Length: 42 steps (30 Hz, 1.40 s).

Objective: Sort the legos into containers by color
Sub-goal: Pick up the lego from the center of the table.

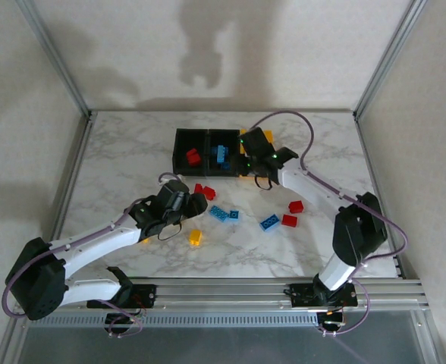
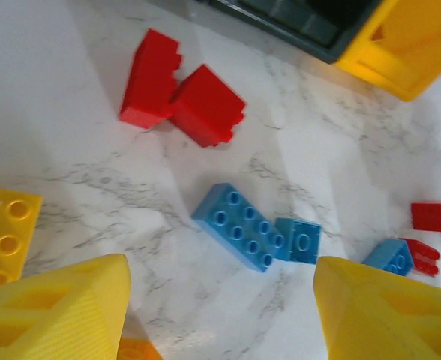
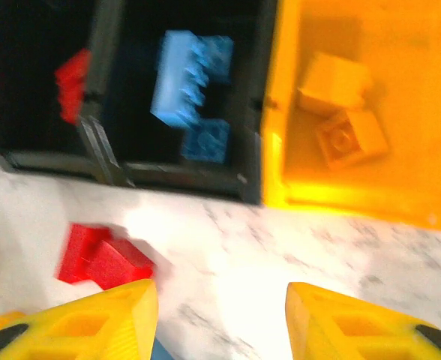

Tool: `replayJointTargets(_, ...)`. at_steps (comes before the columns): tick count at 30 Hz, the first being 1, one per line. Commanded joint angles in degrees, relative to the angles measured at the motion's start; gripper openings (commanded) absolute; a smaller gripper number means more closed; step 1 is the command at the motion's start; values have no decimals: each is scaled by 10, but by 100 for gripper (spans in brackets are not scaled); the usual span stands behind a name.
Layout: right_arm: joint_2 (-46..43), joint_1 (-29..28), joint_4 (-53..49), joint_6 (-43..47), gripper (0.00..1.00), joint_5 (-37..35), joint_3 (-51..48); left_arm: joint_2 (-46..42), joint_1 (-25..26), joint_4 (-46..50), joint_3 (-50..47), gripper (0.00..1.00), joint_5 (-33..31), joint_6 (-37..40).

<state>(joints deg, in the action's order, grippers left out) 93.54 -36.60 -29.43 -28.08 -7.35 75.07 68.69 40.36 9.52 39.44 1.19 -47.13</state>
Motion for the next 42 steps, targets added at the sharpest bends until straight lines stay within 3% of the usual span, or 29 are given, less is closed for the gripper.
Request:
replayJointTargets(1,-43,19,-5,-16,48,-19,-62,-9,10,-32,27,65,28,31)
replayJointTargets(6,-82,29,-1,-30,49,-13,-123,19,18,2,56,65,-10,27)
replayJointTargets(16,-149,29,9,-36,48,18,-170,177,12,144,177,60,-135,59)
replayJointTargets(24,-155,28,7,-44,48,22,-179,268,-17,138,222,53,-147,99)
replayJointTargets(42,-142,21,26,-56,48,35,-186,330,-56,102,241,51,-122,130)
